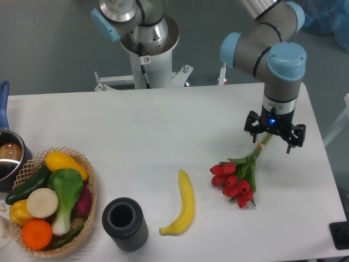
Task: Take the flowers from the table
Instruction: 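Lower the open gripper down onto the red tulip stems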
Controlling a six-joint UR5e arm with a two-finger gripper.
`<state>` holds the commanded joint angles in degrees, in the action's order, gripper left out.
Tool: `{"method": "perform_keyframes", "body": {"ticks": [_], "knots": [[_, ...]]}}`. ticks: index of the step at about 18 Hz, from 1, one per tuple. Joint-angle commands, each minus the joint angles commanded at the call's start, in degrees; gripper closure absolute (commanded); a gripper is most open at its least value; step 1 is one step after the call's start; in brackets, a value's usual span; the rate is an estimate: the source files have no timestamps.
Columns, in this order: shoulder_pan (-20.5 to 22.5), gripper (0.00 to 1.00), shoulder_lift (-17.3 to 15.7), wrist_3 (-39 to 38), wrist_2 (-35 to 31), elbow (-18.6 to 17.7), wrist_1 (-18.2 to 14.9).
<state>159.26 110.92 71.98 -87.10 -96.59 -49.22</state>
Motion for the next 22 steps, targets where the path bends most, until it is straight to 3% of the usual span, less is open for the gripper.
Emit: {"method": "perform_keyframes", "body": {"ticks": [8,12,22], "knots": [[-0.3,0.00,0.3,-0.3,0.3,-2.2,0.8],[-0.4,0.00,1.0,-0.4,0.2,-5.8,5.9],[-3.2,0.00,7.2,1.4,0.2,-5.4,6.7]]}}
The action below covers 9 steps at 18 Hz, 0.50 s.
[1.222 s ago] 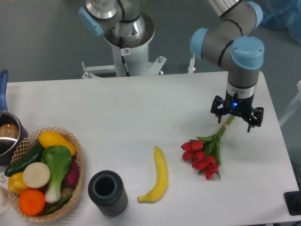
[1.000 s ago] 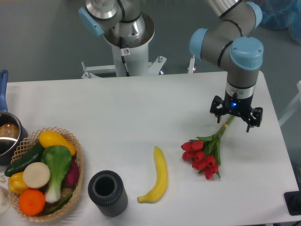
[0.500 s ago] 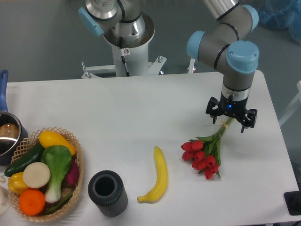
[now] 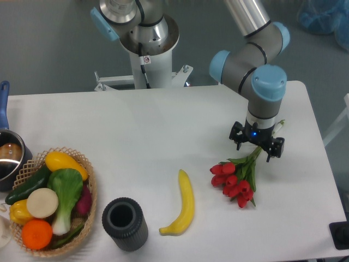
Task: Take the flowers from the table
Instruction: 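Lower the open gripper down onto the red tulip stems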
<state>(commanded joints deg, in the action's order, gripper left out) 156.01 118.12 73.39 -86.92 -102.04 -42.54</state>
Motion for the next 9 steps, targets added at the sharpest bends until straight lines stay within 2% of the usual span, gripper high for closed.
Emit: {"method": "perform_keyframes", "body": {"ticks": [5,6,7,8,9], "knots": [[-1.0,0.00,1.4,0.0,-0.1,0.1,0.9],[-1.1,0.03,1.5,0.0,-0.1,0.1,0.9],[-1.1,0.23,1.4,0.1,-0.1,0.2,0.9],[-1.0,0.50,1.4,0.1,-0.1,0.2,0.9],[-1.0,0.69,1.3,0.2,-0.1,0.2,0.9]]}}
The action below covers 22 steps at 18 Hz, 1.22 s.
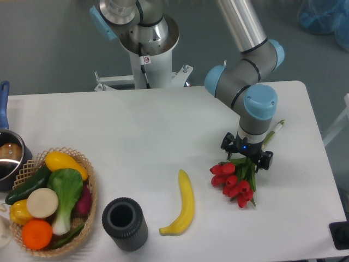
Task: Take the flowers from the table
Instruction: 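Lower the open gripper down onto the red tulip stems, then close the gripper around the tulip stems, then lift the grasped red tulips up off the table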
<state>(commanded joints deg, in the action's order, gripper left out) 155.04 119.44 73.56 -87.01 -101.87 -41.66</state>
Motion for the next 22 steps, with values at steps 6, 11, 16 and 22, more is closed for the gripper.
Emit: {"method": "perform_keyframes", "body": {"ticks": [6,11,16,22], "knots": [[1.7,1.00,-3.1,-0.4,-0.1,0.9,-0.4],[4.1,1.00,-5.2,-0.4,0.0,1.3,-0.9],[4.4,1.00,-6.2,-0.5,0.2,2.5,-1.4],[4.4,1.00,-6.2,-1.2,0.2,11.4,-13.1]]}}
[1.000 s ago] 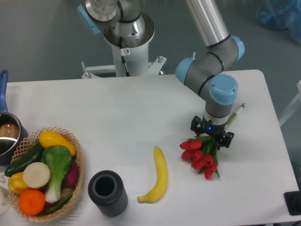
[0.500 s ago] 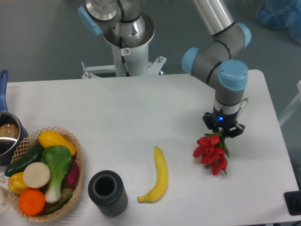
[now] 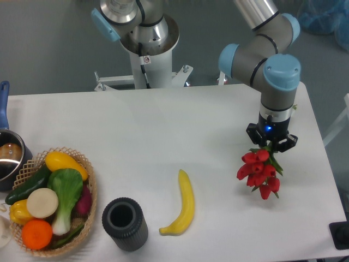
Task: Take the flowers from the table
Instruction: 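Lift the grasped red tulips up off the table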
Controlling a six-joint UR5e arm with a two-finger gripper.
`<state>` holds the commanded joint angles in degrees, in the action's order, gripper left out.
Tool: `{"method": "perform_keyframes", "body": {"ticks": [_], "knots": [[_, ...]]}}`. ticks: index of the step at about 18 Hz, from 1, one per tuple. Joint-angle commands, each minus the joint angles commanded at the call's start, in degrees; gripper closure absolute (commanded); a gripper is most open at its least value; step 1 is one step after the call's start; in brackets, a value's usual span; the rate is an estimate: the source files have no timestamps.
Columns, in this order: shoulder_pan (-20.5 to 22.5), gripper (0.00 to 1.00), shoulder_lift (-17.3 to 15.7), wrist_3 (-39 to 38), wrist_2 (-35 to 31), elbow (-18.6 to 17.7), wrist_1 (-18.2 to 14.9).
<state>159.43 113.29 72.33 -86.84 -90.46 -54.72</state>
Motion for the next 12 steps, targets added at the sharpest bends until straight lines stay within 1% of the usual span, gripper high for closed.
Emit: {"method": "perform_keyframes", "body": {"ticks": [1,2,3,7,11,12], "knots": [[-0.2,1.00,0.1,0.0,0.2,1.9,-2.6],[-0.3,1.00,0.1,0.0,0.3,3.3,-4.3],[-0.4,1.00,0.2,0.0,0.7,4.2,-5.4],[-1.5,1.00,0.1,0.0,1.6,5.9,-7.7],[-2.2,1.00,0.1,-0.1,1.4,8.4,-13.4],[-2.3,1.00,0.0,0.0,1.4,8.4,-13.9]]}}
